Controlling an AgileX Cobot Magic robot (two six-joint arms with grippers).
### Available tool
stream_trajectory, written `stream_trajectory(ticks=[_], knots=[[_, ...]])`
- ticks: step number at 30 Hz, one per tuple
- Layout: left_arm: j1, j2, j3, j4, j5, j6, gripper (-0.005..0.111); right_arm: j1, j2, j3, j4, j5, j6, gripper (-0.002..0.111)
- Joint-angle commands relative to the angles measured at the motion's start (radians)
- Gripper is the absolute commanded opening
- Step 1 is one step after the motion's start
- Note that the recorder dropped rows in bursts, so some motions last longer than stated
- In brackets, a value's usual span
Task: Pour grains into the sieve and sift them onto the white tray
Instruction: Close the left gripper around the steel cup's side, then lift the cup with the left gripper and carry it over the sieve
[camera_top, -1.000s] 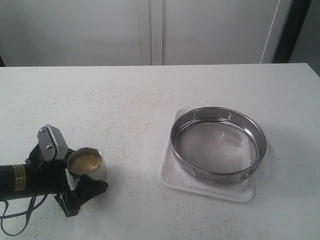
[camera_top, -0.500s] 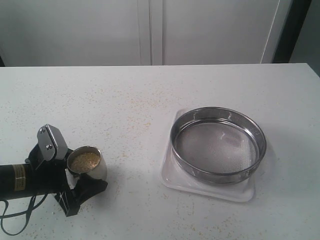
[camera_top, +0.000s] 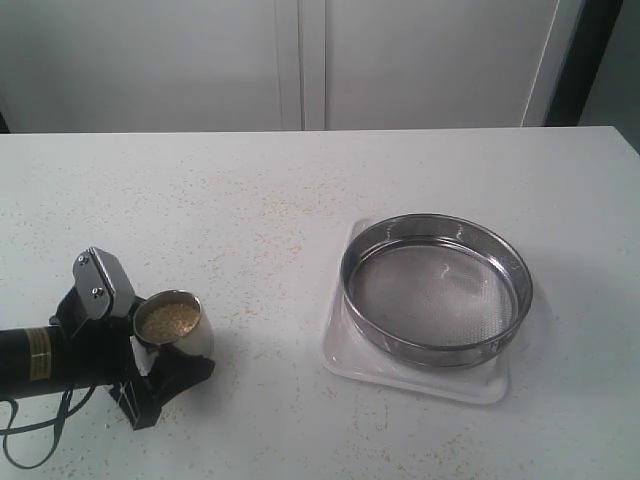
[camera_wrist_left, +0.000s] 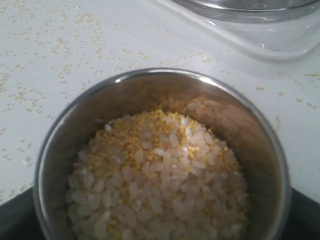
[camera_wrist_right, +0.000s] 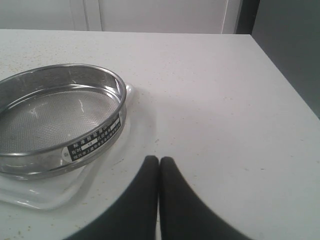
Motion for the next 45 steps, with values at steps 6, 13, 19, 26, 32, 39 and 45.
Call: stream_trajectory(ticks=[6, 13, 19, 26, 32, 39, 45], knots=[[-0.004, -0.004, -0.001, -0.020, -0.033, 0.001, 0.000, -0.008, -0.006, 0.005, -0.005, -0.016, 0.003, 0.000], [-0.004, -0.004, -0.001, -0.020, -0.033, 0.001, 0.000, -0.008, -0.006, 0.005, -0.005, -0.016, 0.003, 0.000], [-0.004, -0.004, -0.001, -0.049, -0.031, -0.034, 0.000, -0.008, -0.006, 0.005, -0.005, -0.016, 0.019, 0.000], [-0.004, -0.006, -0.028, -0.061, 0.040, -0.119, 0.000, -0.008, -0.006, 0.005, -0.005, -0.016, 0.019, 0.000], [-0.039, -0.037, -0.096, -0.022, 0.143, -0.224, 0.000, -0.008, -0.006, 0.005, -0.005, -0.016, 0.019, 0.000], [-0.099, -0.122, -0.158, -0.013, 0.229, -0.294, 0.000, -0.008, -0.006, 0.005, -0.005, -0.016, 0.019, 0.000], [-0.169, -0.178, -0.240, 0.020, 0.367, -0.394, 0.000, -0.008, -0.006, 0.005, -0.005, -0.016, 0.019, 0.000]])
